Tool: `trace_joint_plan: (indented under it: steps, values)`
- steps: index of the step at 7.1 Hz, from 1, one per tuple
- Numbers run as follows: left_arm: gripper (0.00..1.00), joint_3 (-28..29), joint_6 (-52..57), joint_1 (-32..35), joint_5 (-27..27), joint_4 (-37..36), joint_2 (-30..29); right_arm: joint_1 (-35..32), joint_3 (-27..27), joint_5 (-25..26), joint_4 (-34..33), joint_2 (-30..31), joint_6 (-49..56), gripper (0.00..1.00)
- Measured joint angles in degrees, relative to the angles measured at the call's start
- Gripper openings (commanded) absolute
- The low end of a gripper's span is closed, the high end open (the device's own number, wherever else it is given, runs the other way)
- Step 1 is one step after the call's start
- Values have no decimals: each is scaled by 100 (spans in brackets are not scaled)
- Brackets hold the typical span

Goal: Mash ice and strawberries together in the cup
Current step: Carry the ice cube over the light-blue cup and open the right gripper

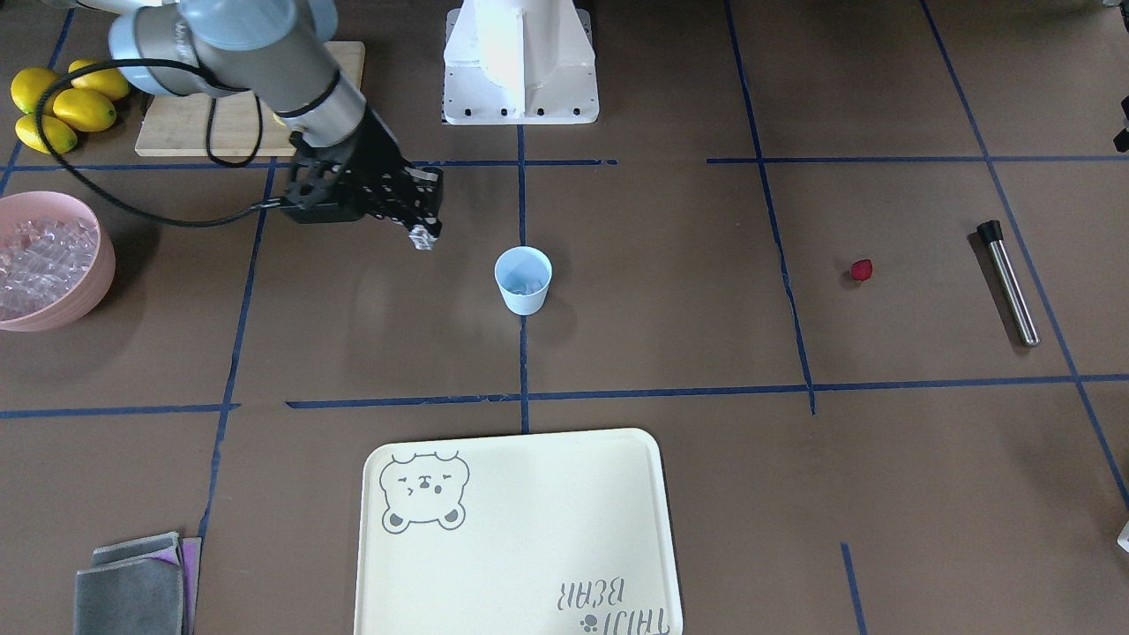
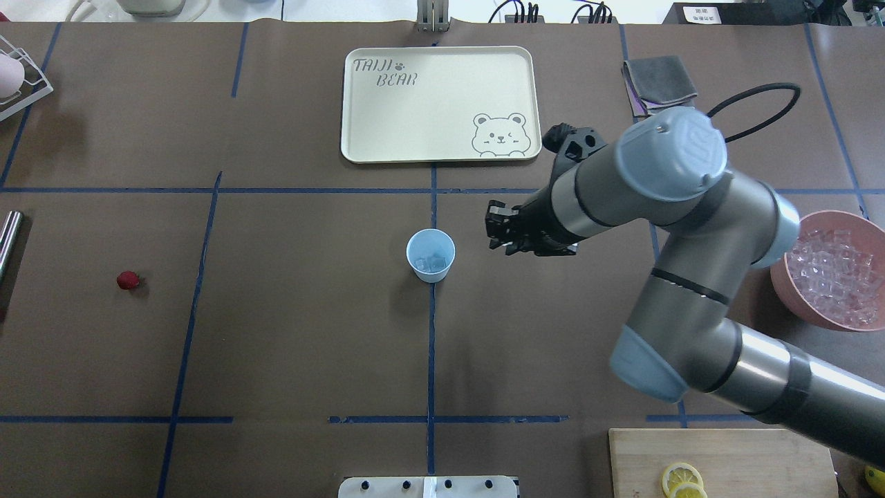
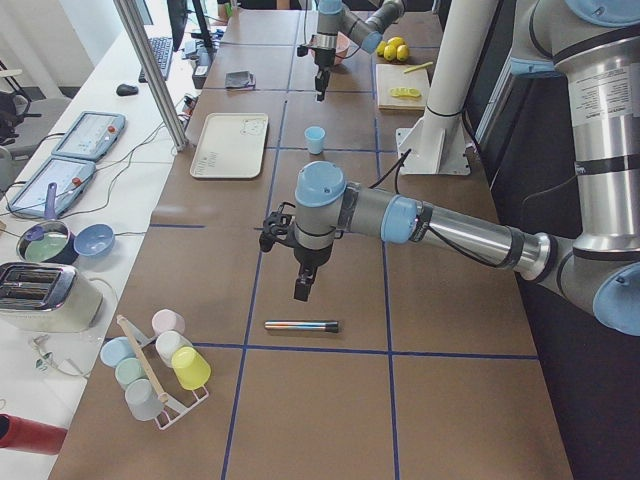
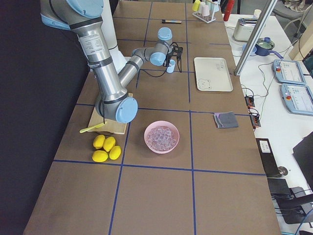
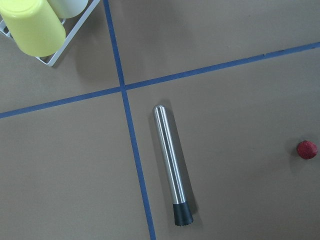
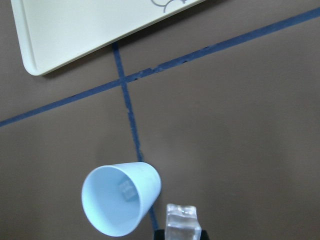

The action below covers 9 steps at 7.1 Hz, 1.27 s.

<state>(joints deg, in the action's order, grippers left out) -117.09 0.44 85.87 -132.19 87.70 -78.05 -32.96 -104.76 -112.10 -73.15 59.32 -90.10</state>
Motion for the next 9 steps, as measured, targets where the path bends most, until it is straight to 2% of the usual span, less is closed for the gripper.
trace_joint_plan:
  steps: [1,2,5,6,9]
  values:
    - [100,-1,0,0,0,1,0,288,383,391,18,-417,-283,2]
    - [100,-3,0,0,0,-1,0,495,639,677,35,-659,-417,9]
    - [100,-7,0,0,0,-5,31,686,851,967,60,-814,-465,45]
    - [100,-6,0,0,0,-2,50,690,865,976,61,-818,-460,45]
    - [100,1,6,0,0,1,68,694,878,986,58,-823,-456,57]
